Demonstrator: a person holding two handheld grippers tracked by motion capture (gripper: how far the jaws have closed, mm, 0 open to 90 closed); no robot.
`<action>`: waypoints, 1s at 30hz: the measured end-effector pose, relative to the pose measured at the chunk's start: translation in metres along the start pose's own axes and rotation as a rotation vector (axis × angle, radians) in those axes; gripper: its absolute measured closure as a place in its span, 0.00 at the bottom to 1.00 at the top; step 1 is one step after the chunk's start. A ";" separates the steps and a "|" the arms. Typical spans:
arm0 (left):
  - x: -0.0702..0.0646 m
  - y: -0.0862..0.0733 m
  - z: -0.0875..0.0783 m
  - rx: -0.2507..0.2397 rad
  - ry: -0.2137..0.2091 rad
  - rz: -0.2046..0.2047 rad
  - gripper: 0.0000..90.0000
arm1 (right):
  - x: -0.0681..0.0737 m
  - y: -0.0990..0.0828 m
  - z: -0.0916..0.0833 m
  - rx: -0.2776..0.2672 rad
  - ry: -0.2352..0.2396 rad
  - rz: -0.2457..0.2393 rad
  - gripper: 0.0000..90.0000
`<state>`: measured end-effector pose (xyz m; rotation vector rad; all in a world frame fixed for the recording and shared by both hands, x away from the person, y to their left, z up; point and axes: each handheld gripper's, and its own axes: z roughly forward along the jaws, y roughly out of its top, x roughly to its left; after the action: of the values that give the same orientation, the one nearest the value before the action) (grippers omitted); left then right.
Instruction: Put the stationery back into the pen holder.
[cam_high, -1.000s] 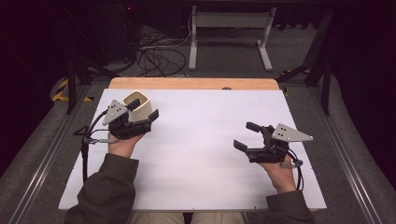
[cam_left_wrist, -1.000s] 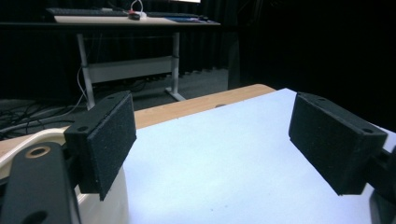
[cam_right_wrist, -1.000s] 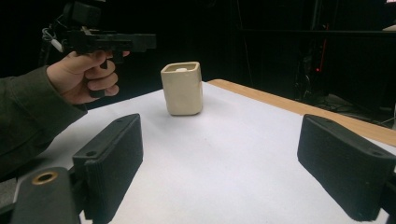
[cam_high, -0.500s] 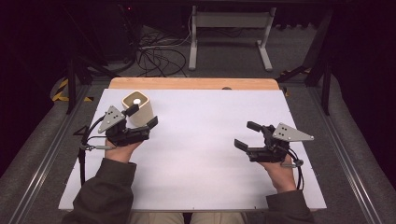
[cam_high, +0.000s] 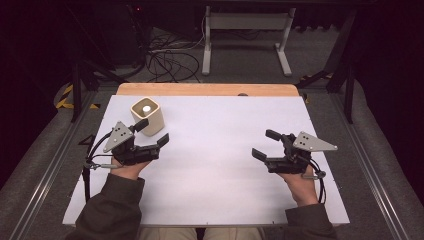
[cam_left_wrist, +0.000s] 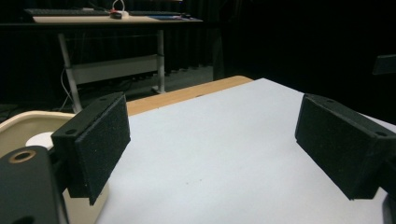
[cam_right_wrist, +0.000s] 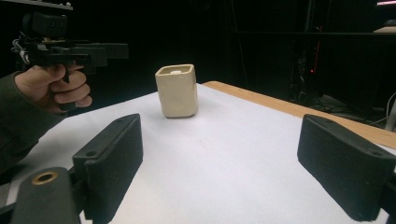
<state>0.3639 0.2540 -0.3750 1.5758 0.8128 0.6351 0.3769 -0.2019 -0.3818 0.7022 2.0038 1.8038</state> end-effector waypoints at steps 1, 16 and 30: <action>-0.001 -0.001 -0.001 0.001 -0.004 0.000 0.12 | 0.000 0.000 0.000 0.000 0.000 0.000 0.17; -0.005 -0.006 -0.015 -0.005 -0.023 0.008 0.12 | -0.002 0.001 -0.004 -0.009 -0.026 0.004 0.17; -0.008 -0.011 -0.023 -0.016 -0.027 0.030 0.11 | -0.008 0.002 -0.011 -0.047 -0.122 0.019 0.17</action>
<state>0.3399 0.2625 -0.3822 1.5811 0.7639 0.6391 0.3774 -0.2149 -0.3795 0.7996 1.8765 1.7683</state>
